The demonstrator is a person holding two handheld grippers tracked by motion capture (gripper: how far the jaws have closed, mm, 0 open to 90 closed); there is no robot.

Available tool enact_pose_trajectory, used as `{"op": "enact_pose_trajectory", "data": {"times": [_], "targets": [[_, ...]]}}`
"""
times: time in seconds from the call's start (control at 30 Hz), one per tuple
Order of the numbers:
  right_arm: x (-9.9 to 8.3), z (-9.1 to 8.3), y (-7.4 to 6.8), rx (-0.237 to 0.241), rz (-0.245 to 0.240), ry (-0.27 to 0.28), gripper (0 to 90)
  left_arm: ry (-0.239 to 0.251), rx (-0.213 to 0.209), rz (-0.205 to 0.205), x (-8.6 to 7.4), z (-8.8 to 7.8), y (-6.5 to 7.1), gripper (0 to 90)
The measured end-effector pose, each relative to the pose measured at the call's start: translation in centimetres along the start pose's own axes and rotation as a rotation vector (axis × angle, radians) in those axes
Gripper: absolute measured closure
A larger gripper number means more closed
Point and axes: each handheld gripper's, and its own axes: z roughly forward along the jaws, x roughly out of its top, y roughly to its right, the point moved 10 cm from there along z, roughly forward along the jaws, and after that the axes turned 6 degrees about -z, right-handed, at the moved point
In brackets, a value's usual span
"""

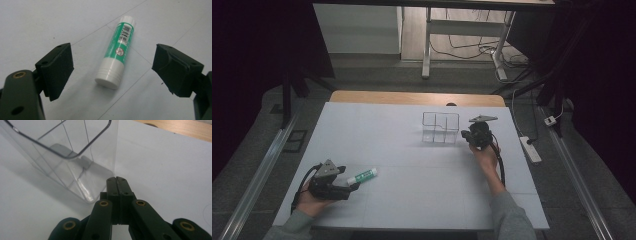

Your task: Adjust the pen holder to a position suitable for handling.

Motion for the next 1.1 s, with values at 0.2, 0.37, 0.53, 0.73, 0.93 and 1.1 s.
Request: {"op": "enact_pose_trajectory", "data": {"times": [0.2,0.37,0.53,0.73,0.93,1.1], "targets": [[0.4,0.6,0.1,-0.006,0.015,0.006,89.2,-0.004,-0.001,-0.001,-0.1,0.0,0.0,16.5],[0.1,1.1,0.1,0.008,0.026,-0.003,89.2,-0.004,-0.002,-0.001,-0.1,0.0,-0.1,16.5],[0.2,1.4,-0.3,0.011,-0.004,-0.007,89.2,0.006,-0.02,-0.015,0.1,-0.1,0.1,16.1],[0.3,1.6,-0.4,-0.004,-0.01,-0.016,89.2,0.0,-0.014,-0.022,-0.1,0.0,-0.2,15.9],[0.4,1.9,-0.8,0.004,-0.021,-0.016,89.2,-0.001,-0.011,-0.021,-0.1,0.0,-0.2,16.0],[0.7,2.1,-1.1,0.01,-0.026,-0.01,89.2,-0.004,-0.012,-0.016,-0.2,0.0,-0.1,16.0]]}}
